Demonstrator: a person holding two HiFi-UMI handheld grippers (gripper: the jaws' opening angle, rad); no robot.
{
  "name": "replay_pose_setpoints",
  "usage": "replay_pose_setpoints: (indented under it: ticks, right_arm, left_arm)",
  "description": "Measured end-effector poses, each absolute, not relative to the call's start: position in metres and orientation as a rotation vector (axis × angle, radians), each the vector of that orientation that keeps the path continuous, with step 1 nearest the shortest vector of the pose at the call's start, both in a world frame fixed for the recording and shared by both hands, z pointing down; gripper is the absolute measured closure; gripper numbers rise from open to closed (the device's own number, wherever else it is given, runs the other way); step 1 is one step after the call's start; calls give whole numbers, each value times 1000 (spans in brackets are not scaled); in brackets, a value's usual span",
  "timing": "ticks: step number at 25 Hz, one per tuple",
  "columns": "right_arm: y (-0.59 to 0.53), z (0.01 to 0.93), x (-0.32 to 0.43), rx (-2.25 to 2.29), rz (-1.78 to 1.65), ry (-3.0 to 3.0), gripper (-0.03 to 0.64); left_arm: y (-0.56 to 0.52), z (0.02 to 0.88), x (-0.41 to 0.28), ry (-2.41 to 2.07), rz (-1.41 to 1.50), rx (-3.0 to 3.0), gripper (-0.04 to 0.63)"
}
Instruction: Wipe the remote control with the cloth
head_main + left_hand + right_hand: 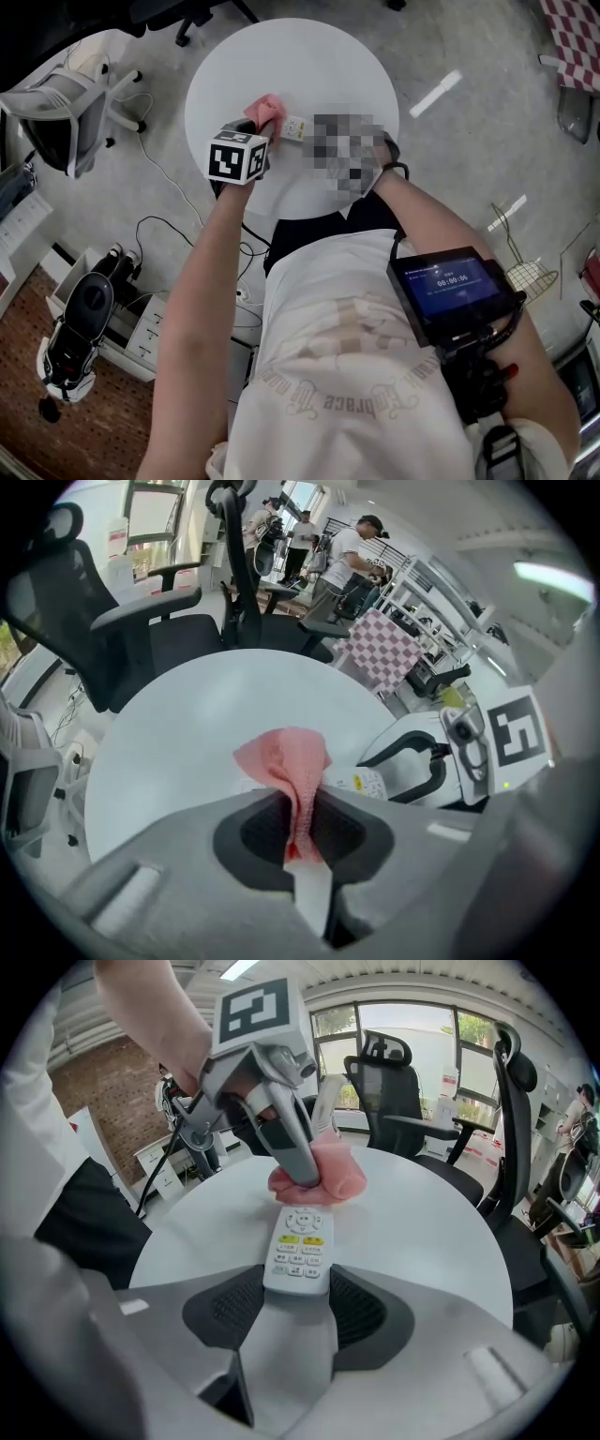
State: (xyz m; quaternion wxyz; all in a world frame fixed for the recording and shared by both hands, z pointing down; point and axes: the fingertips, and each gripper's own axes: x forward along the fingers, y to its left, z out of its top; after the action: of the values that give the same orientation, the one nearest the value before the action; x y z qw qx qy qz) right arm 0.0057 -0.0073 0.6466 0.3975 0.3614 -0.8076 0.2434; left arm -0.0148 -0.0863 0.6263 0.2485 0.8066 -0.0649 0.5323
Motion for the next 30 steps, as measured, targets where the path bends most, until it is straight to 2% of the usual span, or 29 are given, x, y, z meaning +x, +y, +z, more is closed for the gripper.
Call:
replay_pose_setpoints:
  ticks: [20,30]
  right_arm:
    - [-3,646,6,924,634,-2045,389]
    - [2,646,10,909,600,-2039,388]
  left_arm:
    - [16,611,30,172,1367,2196,565]
    - [3,600,21,81,1107,2091,565]
